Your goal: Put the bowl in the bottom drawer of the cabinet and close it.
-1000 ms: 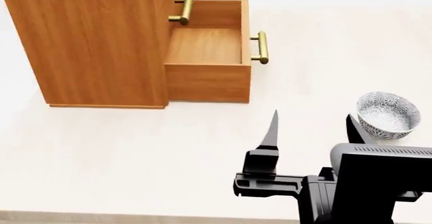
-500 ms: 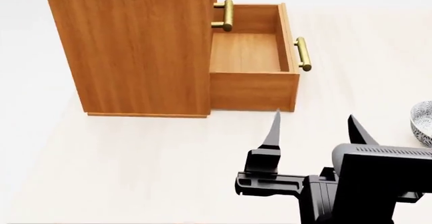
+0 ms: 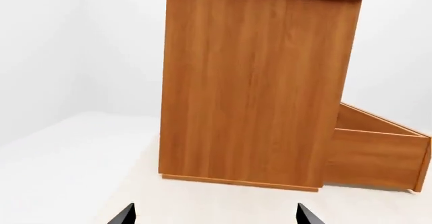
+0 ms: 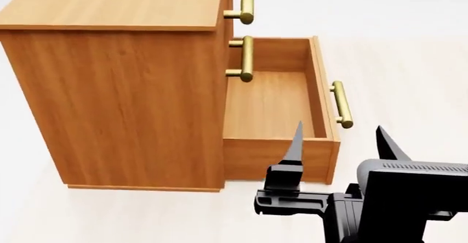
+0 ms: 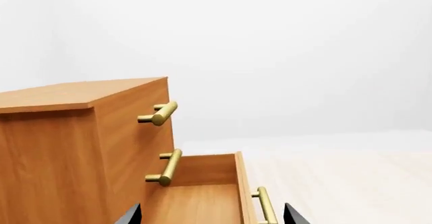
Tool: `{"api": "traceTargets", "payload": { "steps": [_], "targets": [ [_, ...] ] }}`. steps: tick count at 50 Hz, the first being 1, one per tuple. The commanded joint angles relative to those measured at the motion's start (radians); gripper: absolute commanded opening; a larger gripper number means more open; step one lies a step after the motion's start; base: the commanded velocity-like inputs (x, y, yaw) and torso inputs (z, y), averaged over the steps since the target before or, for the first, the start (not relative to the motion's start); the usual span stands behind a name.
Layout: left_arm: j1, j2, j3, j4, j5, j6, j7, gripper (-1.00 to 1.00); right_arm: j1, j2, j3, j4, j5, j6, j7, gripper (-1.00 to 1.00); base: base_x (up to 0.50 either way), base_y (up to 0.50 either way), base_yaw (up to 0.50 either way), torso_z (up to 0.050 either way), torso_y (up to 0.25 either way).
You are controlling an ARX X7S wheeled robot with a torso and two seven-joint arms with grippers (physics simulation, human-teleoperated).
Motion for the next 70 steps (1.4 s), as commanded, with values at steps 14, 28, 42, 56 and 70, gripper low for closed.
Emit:
{"api": "traceTargets", "payload": {
  "steps": [14, 28, 42, 56, 70],
  "targets": [
    [-0.001, -0.011, 0.010, -0.013, -0.007, 0.018, -0.014, 1.00, -0.003, 0.012, -0.002, 0.006, 0.017, -0.011, 0.015, 1.00, 0.50, 0.02, 0.00, 0.000, 0.000],
    [0.001, -0.023, 0.018, 0.005, -0.007, 0.006, -0.025, 1.00, -0.002, 0.018, -0.002, 0.009, 0.029, -0.013, 0.023, 1.00, 0.50, 0.02, 0.00, 0.000, 0.001],
    [0.006, -0.038, 0.024, 0.050, -0.012, -0.028, -0.042, 1.00, 0.023, 0.037, -0.026, 0.054, 0.003, 0.047, 0.068, 1.00, 0.28, 0.01, 0.00, 0.000, 0.000],
    [0.000, -0.038, 0.033, 0.000, -0.008, 0.017, -0.037, 1.00, 0.144, 0.081, -0.093, 0.222, -0.033, 0.150, 0.080, 1.00, 0.00, 0.00, 0.00, 0.000, 0.000],
    [-0.003, -0.041, 0.041, -0.018, -0.001, 0.034, -0.043, 1.00, 0.259, 0.090, -0.105, 0.383, 0.010, 0.238, 0.027, 1.00, 0.00, 0.00, 0.00, 0.000, 0.000]
  ]
}}
